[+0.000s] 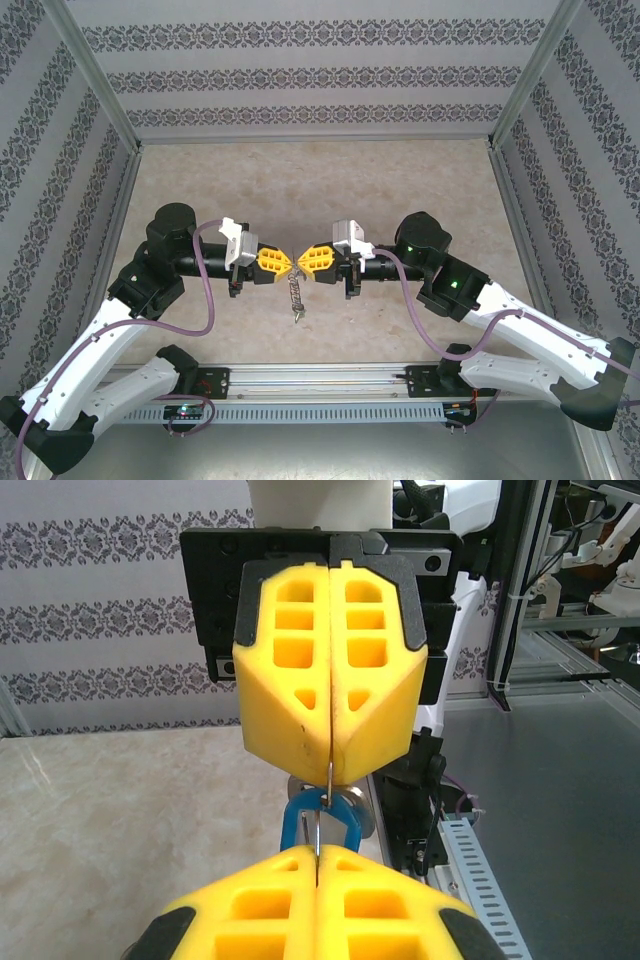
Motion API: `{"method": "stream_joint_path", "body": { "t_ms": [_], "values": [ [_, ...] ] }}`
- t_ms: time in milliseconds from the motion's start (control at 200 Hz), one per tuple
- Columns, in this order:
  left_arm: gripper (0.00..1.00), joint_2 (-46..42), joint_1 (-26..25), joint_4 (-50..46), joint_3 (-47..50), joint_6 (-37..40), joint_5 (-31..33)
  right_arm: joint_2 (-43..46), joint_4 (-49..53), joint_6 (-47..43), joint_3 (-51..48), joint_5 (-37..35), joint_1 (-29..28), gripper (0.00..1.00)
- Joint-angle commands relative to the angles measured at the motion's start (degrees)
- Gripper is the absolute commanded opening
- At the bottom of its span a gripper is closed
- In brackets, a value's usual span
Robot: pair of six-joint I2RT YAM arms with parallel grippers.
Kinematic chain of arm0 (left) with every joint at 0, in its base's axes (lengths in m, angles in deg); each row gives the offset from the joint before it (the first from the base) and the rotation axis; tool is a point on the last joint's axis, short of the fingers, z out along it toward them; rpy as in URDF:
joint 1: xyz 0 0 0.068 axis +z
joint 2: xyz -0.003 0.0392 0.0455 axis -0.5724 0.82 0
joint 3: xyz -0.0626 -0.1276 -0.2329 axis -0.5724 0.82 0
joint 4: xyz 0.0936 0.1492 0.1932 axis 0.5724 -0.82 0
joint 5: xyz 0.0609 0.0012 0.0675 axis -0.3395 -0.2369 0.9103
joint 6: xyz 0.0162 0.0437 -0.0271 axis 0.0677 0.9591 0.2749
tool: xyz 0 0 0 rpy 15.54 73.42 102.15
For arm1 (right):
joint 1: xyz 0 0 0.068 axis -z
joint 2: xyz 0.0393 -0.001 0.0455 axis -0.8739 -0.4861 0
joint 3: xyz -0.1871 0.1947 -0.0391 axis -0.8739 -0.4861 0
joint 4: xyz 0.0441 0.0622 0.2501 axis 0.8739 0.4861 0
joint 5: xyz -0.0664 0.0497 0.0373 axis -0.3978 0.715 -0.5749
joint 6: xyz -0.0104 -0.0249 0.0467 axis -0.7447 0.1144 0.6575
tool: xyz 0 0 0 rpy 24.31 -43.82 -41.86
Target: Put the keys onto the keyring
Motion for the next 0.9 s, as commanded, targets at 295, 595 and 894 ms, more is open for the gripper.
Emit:
{"method": "stream_joint_path", "body": {
  "t_ms": [295, 595, 894],
  "values": [
    [0.0, -1.43, 0.53, -1.47, -1.79, 3.06, -0.91, 0.79, 0.35, 0.56, 1.16, -1.96, -0.69, 0.0],
    [0.0, -1.63, 0.49, -1.02, -2.08, 2.81, -0.48, 1.13, 2.1, 0.22, 0.98, -1.7, -0.73, 0.0],
    [0.0, -1.39, 0.53, -0.76, -2.23, 2.62, -0.22, 0.79, 1.55, 0.71, 1.0, 0.21, -0.73, 0.0]
  ]
}}
